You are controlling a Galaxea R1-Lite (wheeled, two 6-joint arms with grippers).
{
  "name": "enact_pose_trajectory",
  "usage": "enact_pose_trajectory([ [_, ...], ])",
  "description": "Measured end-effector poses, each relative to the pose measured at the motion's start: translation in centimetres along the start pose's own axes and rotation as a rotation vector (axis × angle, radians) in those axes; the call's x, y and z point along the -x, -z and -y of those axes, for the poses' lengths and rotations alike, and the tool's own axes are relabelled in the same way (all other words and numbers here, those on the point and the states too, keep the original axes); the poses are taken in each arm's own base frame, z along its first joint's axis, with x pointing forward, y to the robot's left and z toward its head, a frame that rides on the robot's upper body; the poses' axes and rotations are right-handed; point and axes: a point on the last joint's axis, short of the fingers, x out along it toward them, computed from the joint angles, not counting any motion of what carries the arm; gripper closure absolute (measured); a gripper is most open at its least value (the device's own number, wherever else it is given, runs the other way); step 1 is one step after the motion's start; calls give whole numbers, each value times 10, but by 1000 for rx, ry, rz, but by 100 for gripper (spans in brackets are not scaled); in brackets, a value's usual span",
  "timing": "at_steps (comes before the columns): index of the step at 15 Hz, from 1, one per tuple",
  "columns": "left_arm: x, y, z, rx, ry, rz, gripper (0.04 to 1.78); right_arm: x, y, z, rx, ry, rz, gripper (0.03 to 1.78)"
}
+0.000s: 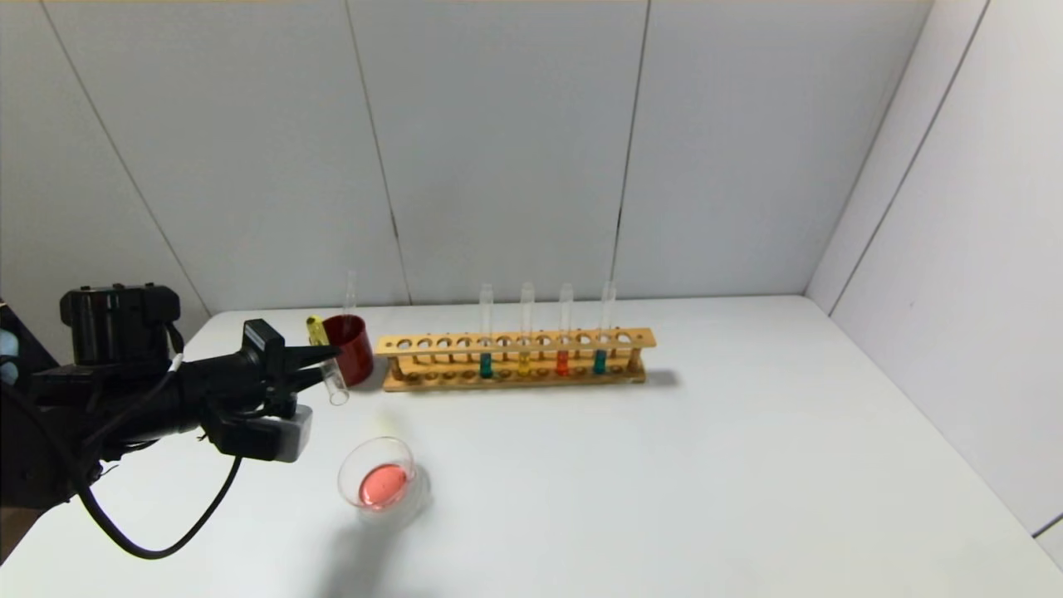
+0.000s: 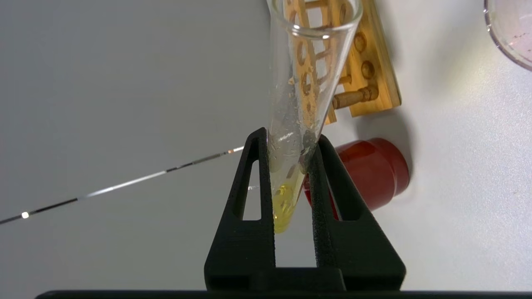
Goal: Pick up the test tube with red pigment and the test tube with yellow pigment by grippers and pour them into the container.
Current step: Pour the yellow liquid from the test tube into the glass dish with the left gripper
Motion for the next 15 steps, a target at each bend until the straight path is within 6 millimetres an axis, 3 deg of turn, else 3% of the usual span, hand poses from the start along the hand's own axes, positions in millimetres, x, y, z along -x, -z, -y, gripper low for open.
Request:
enact_pose_trajectory([
  [15,-24,8,0,-192,-70,185,152,0,0,0,0,1,0,6],
])
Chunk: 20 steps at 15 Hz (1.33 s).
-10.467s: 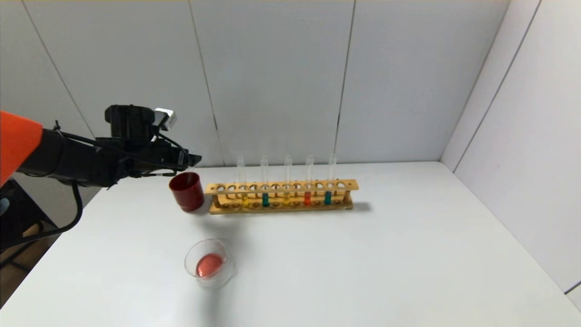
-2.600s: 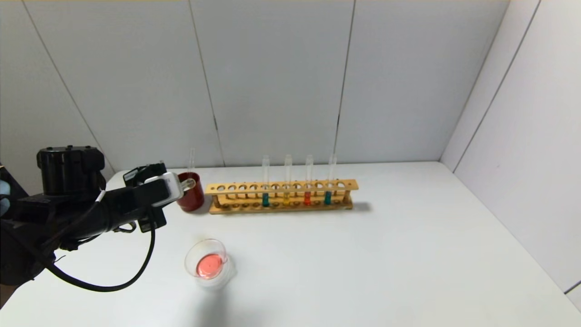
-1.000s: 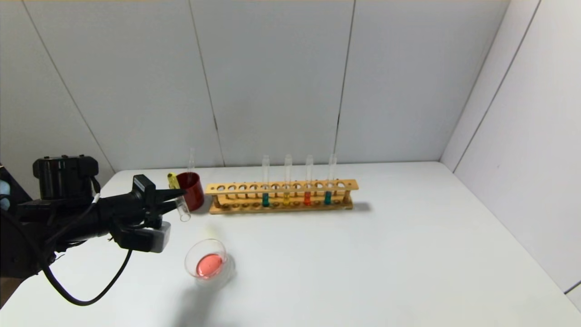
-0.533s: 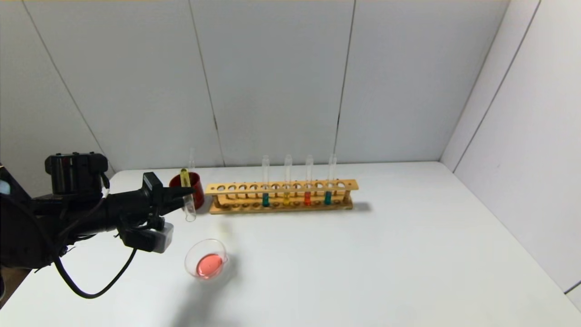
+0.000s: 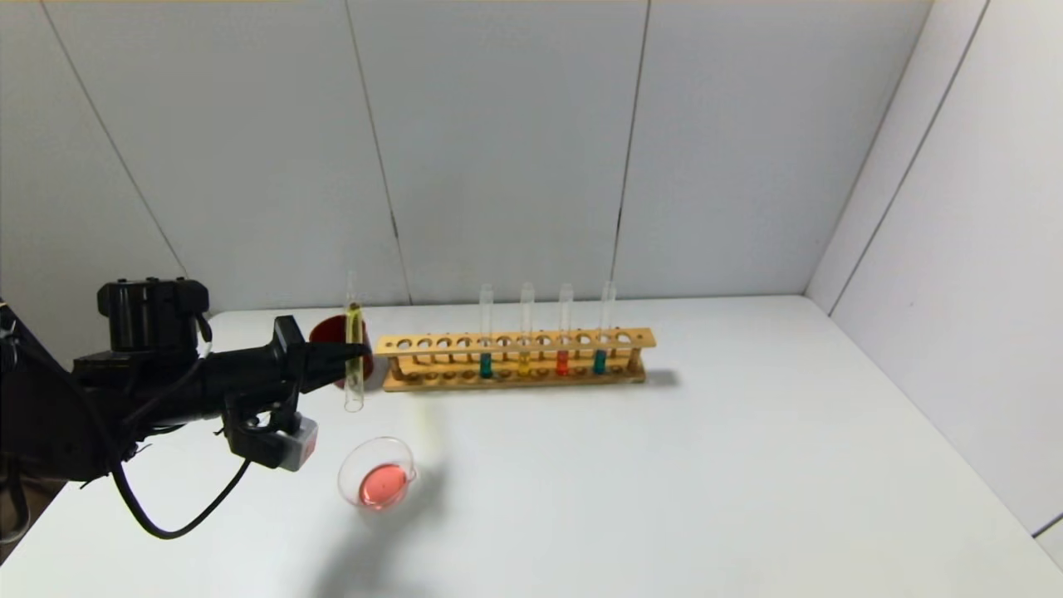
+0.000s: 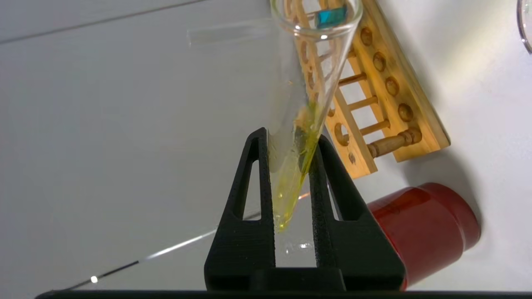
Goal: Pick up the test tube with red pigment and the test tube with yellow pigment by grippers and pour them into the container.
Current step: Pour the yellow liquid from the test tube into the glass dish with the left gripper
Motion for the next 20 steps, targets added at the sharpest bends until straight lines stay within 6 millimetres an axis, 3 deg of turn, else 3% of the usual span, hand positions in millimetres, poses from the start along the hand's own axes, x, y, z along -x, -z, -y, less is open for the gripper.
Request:
enact_pose_trajectory([
  [10,-9,7,19,-80,25,22,152,0,0,0,0,0,0,6],
  [20,-14,24,21,-155,8,12,152,0,0,0,0,-1,0,6],
])
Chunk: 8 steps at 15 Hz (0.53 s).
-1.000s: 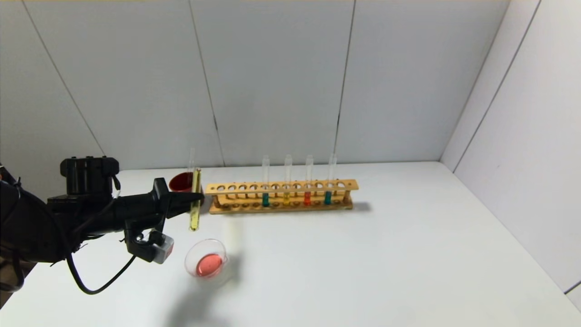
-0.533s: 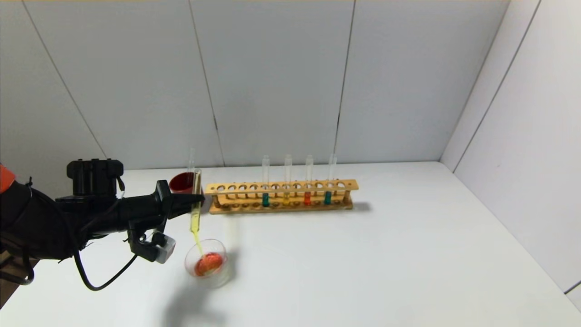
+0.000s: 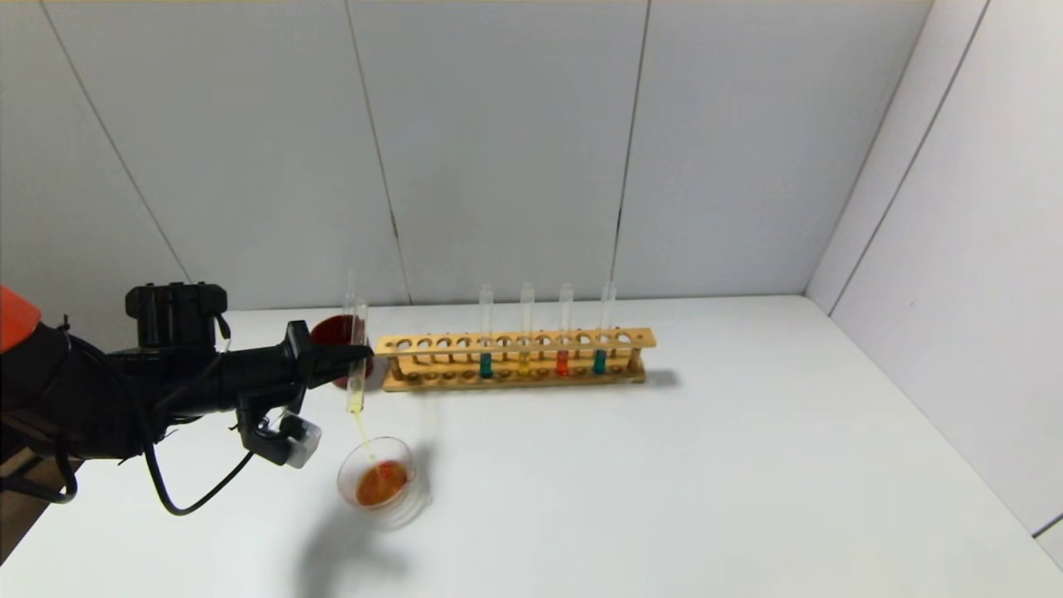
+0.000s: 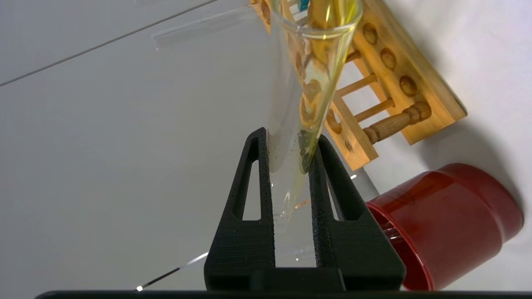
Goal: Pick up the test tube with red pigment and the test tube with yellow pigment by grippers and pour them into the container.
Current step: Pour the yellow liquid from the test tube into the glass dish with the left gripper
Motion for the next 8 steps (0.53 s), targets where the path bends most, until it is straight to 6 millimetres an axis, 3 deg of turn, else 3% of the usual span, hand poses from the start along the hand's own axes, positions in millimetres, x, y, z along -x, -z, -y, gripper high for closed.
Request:
enact_pose_trajectory([
  [8,0,5,-15,-126,-52,9,152,0,0,0,0,0,0,6],
])
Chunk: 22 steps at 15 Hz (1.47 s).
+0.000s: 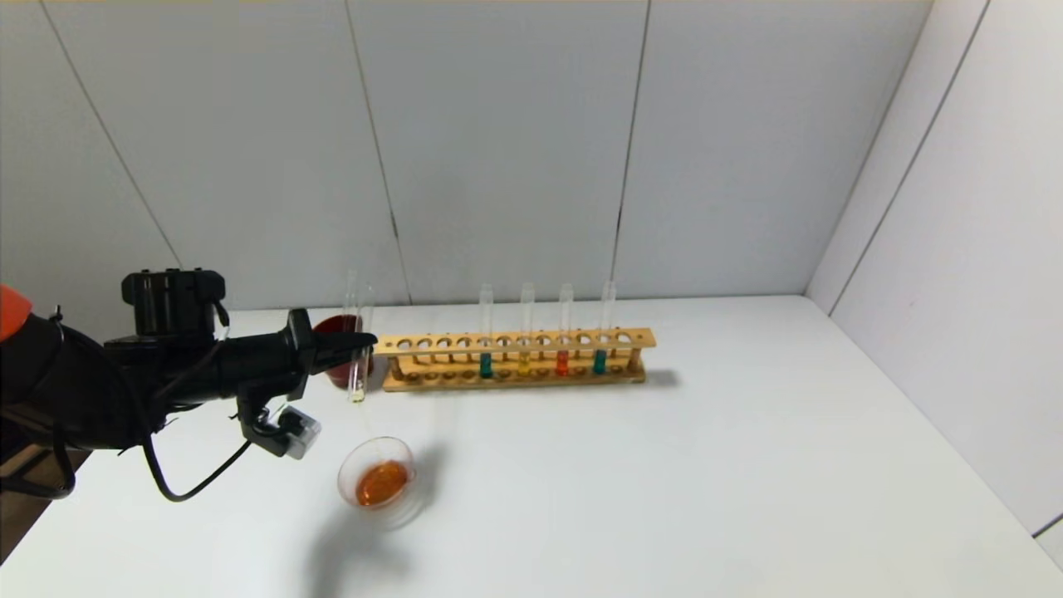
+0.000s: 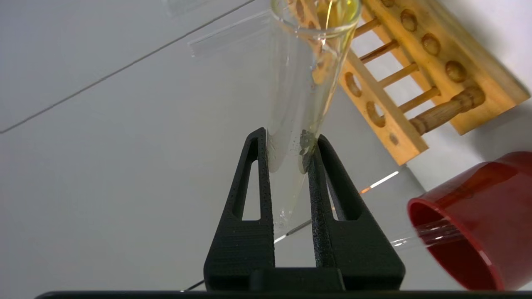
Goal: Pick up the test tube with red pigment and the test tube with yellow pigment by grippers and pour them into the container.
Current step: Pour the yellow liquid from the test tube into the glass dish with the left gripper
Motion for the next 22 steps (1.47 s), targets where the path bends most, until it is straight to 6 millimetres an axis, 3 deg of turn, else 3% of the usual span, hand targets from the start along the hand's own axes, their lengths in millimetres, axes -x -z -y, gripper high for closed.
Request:
enact_pose_trajectory([
  [22,31,1,-57,-332,-11,-142,152,0,0,0,0,0,0,6],
])
